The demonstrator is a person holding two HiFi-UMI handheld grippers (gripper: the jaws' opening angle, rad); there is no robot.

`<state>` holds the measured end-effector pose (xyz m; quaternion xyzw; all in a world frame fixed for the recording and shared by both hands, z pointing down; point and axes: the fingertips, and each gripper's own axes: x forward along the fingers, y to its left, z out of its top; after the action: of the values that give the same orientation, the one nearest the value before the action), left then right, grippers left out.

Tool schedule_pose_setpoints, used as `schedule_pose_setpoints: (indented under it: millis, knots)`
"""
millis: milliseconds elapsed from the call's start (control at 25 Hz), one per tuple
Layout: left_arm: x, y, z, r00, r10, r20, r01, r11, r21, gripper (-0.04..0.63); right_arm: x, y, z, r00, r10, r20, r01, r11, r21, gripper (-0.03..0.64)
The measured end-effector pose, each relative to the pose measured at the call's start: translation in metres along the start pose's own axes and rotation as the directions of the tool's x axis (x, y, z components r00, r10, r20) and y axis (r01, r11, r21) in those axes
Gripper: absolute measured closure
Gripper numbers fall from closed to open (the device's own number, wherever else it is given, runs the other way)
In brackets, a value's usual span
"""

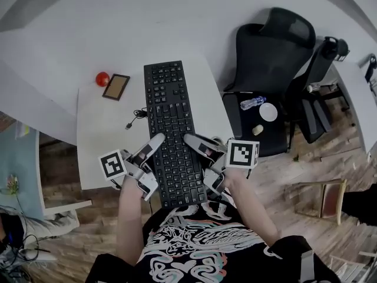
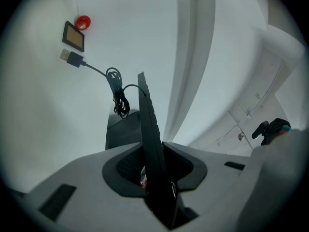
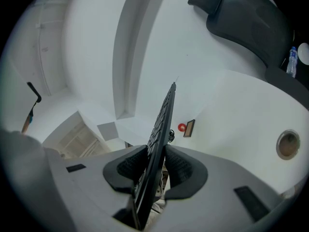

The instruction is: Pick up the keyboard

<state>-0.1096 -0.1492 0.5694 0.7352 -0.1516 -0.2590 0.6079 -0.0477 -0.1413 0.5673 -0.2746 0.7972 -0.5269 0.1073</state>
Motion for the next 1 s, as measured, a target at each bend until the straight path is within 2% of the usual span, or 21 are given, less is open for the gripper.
schedule_pose_setpoints:
  millis: [80,200,360,680,1000]
  knots:
    - [-0.001,-0.003,-0.002,1.0,0.004,0.008,-0.004,1.0,-0.007,0.492,-0.002,0.0,0.0,1.0,-0.018,-0.011,0.018,1.0,-0.013,0.485]
    - [-0.004,-0.006,-0.004,1.0,0.009,0.024,-0.009,1.0,-0.008,0.491,-0.002,0.01,0.0,1.0,0.02,-0.014,-0.02,1.0,0.006,0.485]
    - [0.004,-0.013,-0.008,0.999,0.014,0.039,-0.014,1.0,0.002,0.491,-0.013,0.01,0.009,1.0,0.008,-0.025,-0.008,1.0,-0.005,0.488]
    - [0.005,-0.017,-0.01,0.998,0.023,0.053,-0.024,1.0,0.017,0.488,-0.012,0.026,0.011,0.996,0.089,-0.023,-0.088,0.995,0.042,0.491]
    - [0.004,-0.013,-0.012,0.997,0.023,0.074,-0.025,0.999,0.036,0.488,-0.014,0.018,0.011,0.995,0.085,-0.044,-0.084,0.996,0.023,0.495]
